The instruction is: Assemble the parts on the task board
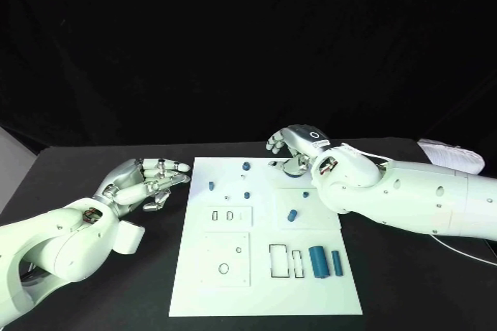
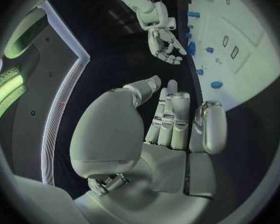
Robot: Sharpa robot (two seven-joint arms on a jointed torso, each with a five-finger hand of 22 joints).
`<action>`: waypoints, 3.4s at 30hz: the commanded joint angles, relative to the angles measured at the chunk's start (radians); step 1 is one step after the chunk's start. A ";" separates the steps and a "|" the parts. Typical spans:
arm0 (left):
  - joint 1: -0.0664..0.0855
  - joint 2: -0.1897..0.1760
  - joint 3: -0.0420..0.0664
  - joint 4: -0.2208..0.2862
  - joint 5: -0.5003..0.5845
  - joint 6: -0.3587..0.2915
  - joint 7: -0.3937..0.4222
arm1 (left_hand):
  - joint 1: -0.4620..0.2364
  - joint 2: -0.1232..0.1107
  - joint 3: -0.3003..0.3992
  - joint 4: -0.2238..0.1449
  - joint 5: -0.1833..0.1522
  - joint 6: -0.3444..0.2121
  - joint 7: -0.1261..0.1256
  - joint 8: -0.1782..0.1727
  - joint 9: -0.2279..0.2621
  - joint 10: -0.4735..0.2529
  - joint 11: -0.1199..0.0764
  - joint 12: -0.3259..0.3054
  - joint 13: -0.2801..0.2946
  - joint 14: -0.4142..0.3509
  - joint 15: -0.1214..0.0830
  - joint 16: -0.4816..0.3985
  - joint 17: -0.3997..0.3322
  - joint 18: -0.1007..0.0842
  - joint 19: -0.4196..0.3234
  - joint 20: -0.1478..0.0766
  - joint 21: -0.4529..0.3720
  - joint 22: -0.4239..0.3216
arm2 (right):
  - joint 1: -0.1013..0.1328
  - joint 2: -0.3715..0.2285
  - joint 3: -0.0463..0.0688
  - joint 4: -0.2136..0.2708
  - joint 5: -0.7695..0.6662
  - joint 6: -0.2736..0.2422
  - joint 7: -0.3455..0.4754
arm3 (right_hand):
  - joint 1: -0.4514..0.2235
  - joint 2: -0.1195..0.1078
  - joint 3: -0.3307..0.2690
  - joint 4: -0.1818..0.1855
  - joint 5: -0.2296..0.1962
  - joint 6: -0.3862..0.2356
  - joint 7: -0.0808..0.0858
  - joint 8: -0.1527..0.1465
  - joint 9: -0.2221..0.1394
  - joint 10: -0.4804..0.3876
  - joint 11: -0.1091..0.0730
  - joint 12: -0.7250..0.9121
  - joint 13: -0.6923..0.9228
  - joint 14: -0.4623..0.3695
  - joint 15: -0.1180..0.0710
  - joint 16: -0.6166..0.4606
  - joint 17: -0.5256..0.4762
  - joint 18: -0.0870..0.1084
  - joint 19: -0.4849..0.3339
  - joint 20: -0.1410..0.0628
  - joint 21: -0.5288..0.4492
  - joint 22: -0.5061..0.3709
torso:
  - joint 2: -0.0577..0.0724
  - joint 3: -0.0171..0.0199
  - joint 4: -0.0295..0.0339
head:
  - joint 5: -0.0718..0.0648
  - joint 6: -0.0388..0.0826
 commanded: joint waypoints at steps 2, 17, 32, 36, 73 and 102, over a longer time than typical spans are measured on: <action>0.001 0.008 0.001 -0.008 0.009 0.014 0.008 | 0.000 0.008 -0.001 -0.005 -0.003 -0.008 -0.001 -0.004 0.001 -0.009 0.000 0.005 0.001 -0.004 0.001 -0.004 0.001 -0.012 -0.008 -0.002 -0.005 -0.001 | 0.013 -0.031 0.002 0.015 0.147 -0.063 0.093 | 0.024 0.000 0.036 0.008 0.013 0.018 0.002 -0.008 -0.002 0.025 0.002 0.010 -0.002 0.003 -0.001 0.004 0.007 0.016 0.005 0.000 0.005 0.011 | -0.006 0.0056 -0.0056 | 0.000 0.004; 0.001 0.018 0.000 -0.018 0.011 0.019 0.015 | 0.000 0.009 -0.001 -0.005 -0.003 -0.007 -0.001 -0.004 0.001 -0.009 0.000 0.005 0.001 -0.004 0.001 -0.004 0.002 -0.013 -0.007 -0.002 -0.004 0.001 | 0.052 -0.146 0.001 -0.028 0.377 0.149 0.168 | 0.039 0.005 -0.129 0.061 0.088 -0.029 0.008 -0.046 0.008 0.327 -0.015 1.281 1.277 0.072 -0.011 0.201 0.397 -0.046 0.102 -0.003 0.247 0.321 | -0.009 0.0101 -0.0142 | -0.015 0.010; 0.000 0.019 0.000 -0.015 0.011 0.023 0.014 | 0.000 0.009 -0.001 -0.005 -0.003 -0.007 -0.001 -0.004 0.001 -0.009 0.000 0.005 0.001 -0.004 0.001 -0.004 0.002 -0.013 -0.007 -0.002 -0.004 0.001 | 0.020 -0.077 -0.008 -0.088 0.320 0.218 0.067 | 0.062 0.021 -0.217 0.116 0.097 -0.040 0.021 -0.037 0.016 0.428 0.001 1.448 1.439 0.101 0.009 0.257 0.560 -0.063 0.131 0.012 0.303 0.391 | -0.005 0.0085 -0.0001 | -0.029 0.003; 0.000 0.019 0.000 -0.015 0.011 0.023 0.014 | 0.000 0.009 -0.001 -0.005 -0.003 -0.007 -0.001 -0.004 0.001 -0.009 0.000 0.005 0.001 -0.004 0.001 -0.004 0.002 -0.013 -0.007 -0.002 -0.004 0.001 | 0.015 -0.066 -0.008 -0.090 0.314 0.219 0.054 | 0.060 0.022 -0.221 0.117 0.099 -0.038 0.021 -0.035 0.017 0.428 0.001 1.448 1.439 0.103 0.009 0.260 0.568 -0.063 0.131 0.012 0.303 0.391 | -0.004 0.0102 -0.0007 | -0.029 0.001; 0.000 0.012 0.000 -0.014 0.010 0.023 0.010 | -0.001 0.010 -0.001 -0.005 -0.003 -0.007 -0.001 -0.004 0.003 -0.012 0.001 0.006 0.003 -0.004 0.001 -0.004 0.004 -0.013 -0.007 -0.001 -0.004 0.001 | -0.013 -0.040 -0.008 -0.103 0.253 0.229 0.010 | 0.084 0.048 -0.199 0.113 0.124 -0.003 0.014 -0.015 0.023 0.428 -0.005 1.448 1.439 0.106 0.006 0.265 0.585 -0.063 0.131 0.011 0.303 0.391 | -0.006 0.0089 -0.0019 | -0.029 -0.016; 0.000 0.012 0.000 -0.017 0.010 0.025 0.009 | -0.001 0.011 0.000 -0.006 -0.003 -0.007 -0.002 -0.003 0.004 -0.012 0.000 0.006 0.004 -0.005 0.001 -0.006 0.003 -0.013 -0.007 -0.001 -0.003 0.002 | -0.003 -0.034 -0.005 0.037 0.087 0.028 -0.012 | 0.089 0.061 -0.099 0.112 0.158 0.077 -0.017 0.013 0.023 0.428 -0.032 1.448 1.439 0.109 -0.021 0.268 0.600 -0.063 0.131 -0.013 0.303 0.391 | -0.008 0.0078 -0.0011 | -0.018 -0.014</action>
